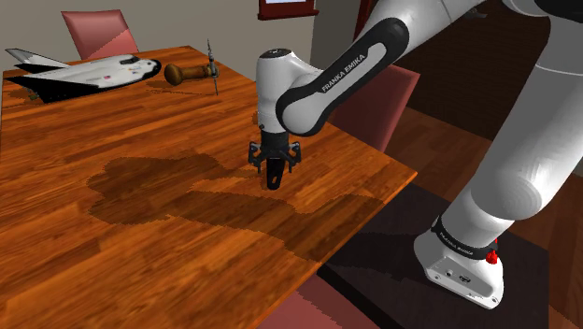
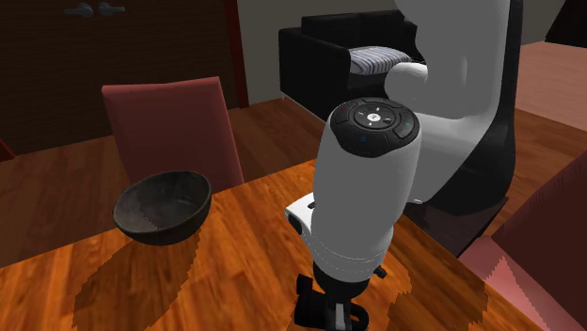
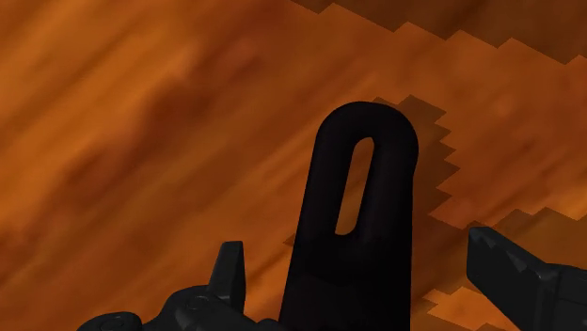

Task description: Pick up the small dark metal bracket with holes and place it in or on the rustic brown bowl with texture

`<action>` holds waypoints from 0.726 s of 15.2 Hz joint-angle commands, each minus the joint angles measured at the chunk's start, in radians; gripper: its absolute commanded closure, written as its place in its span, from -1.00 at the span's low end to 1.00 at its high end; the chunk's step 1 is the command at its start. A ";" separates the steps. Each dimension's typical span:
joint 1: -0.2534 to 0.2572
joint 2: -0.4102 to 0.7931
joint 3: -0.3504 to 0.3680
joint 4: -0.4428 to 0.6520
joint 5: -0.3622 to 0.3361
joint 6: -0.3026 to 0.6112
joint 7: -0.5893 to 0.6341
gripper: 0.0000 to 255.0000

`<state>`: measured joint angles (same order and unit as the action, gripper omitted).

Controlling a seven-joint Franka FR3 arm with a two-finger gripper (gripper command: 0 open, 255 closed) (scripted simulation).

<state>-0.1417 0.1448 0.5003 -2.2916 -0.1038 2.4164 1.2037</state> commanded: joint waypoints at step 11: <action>0.000 0.000 0.000 0.000 0.000 0.000 0.000 1.00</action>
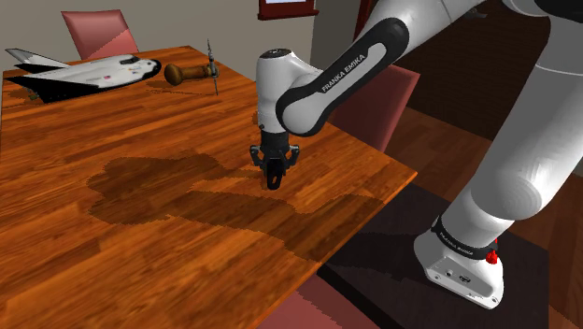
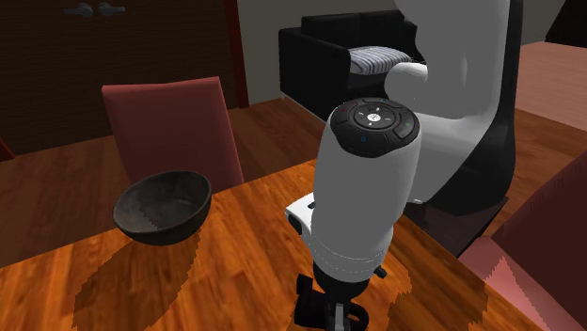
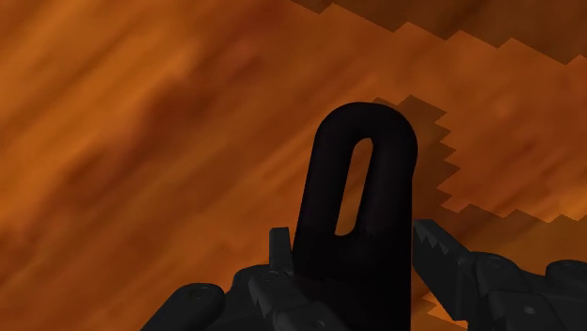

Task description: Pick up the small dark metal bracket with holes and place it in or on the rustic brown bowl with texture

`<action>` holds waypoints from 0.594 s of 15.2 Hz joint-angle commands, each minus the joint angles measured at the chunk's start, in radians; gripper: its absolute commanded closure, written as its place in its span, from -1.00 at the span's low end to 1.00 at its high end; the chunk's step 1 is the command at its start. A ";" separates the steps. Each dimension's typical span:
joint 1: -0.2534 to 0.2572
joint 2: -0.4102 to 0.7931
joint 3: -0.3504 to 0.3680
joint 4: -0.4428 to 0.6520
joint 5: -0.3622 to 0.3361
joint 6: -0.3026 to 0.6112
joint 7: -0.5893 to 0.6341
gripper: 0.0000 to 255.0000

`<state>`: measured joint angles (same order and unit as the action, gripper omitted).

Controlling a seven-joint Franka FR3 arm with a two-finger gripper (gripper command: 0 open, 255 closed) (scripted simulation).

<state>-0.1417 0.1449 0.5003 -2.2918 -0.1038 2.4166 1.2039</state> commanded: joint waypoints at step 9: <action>-0.010 -0.084 0.012 0.030 0.064 -0.101 -0.045 1.00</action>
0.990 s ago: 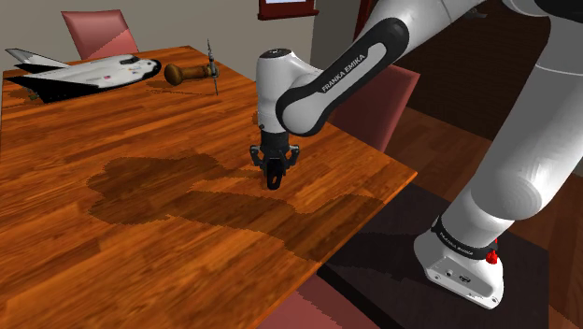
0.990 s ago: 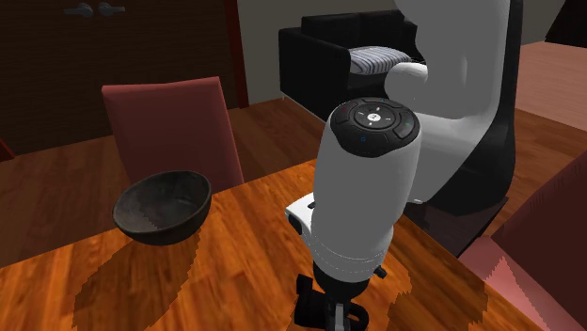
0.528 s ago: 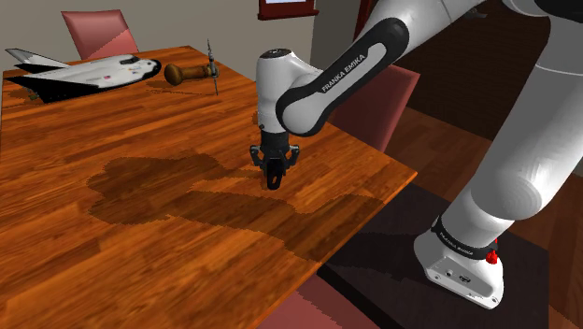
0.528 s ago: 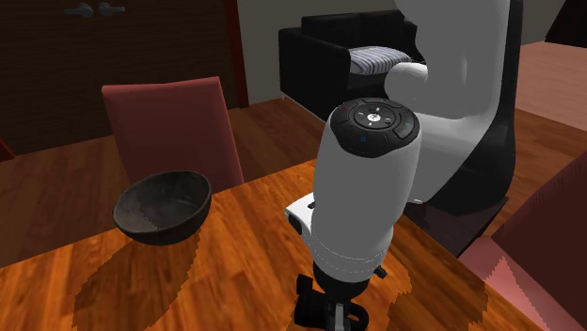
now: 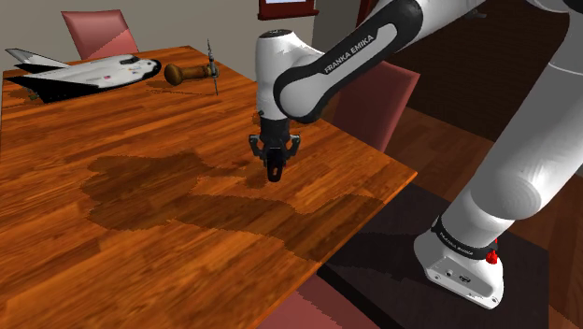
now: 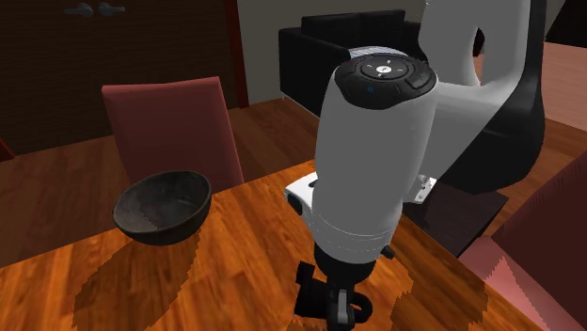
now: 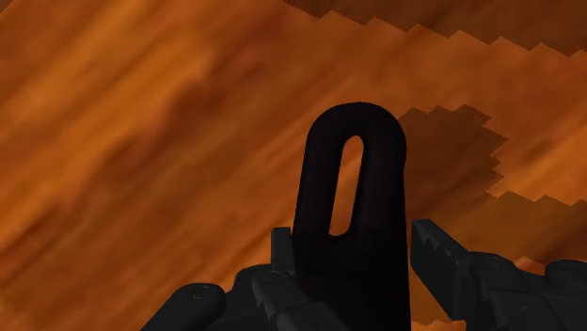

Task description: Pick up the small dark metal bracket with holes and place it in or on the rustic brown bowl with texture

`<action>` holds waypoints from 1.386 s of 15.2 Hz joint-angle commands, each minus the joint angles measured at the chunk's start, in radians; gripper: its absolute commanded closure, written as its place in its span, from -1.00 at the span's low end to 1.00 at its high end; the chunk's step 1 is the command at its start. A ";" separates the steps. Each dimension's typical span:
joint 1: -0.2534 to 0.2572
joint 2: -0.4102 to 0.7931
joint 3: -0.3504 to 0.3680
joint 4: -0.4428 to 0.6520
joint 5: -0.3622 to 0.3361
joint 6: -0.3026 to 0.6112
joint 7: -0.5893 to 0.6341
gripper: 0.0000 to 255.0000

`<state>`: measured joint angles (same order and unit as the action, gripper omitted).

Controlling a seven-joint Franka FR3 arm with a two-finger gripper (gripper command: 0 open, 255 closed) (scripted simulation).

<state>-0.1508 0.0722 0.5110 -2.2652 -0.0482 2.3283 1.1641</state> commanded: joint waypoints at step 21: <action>-0.008 -0.162 -0.008 0.149 0.097 -0.291 -0.071 1.00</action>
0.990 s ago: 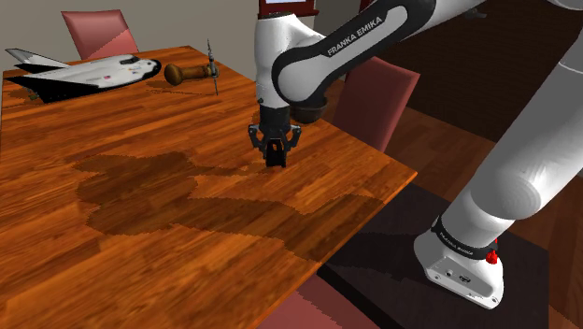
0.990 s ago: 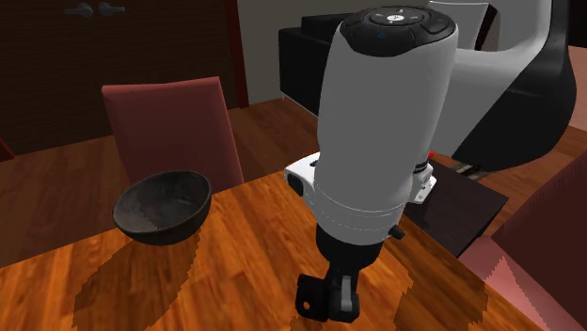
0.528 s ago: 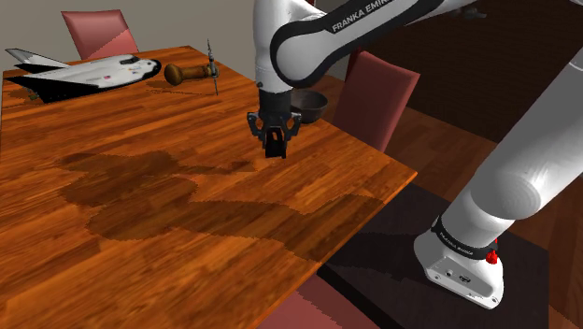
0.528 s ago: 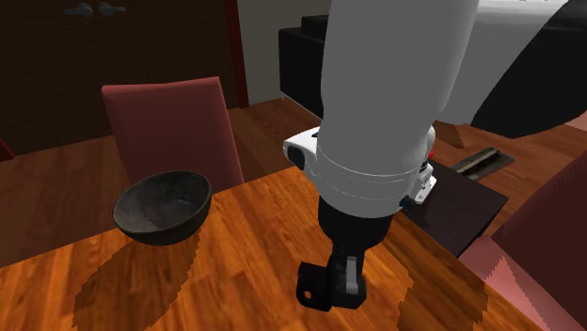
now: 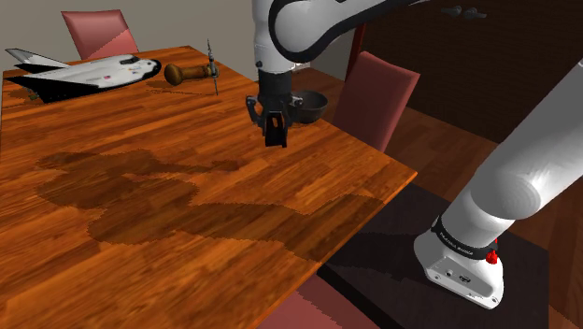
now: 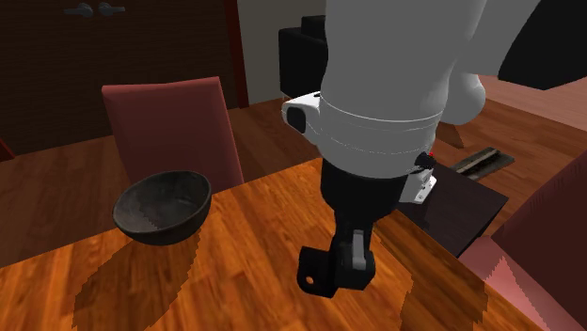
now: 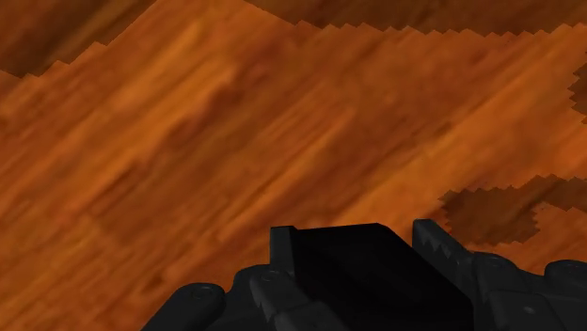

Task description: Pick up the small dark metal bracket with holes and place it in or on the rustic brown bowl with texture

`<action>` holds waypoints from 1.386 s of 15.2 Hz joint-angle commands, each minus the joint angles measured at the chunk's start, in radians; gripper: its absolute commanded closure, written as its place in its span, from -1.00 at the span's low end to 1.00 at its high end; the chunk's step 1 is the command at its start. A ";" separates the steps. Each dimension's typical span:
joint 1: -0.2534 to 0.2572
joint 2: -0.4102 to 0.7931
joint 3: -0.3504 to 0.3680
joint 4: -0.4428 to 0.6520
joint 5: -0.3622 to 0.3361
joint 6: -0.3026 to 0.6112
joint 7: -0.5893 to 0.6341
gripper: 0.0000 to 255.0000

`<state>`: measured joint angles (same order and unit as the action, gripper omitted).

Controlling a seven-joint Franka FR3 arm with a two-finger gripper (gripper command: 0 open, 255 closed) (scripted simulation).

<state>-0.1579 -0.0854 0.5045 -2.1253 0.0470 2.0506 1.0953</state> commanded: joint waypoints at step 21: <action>-0.182 0.170 -0.192 0.243 -0.074 -0.088 -0.341 1.00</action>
<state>-0.3279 0.0758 0.3228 -1.8975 -0.0253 1.9692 0.7767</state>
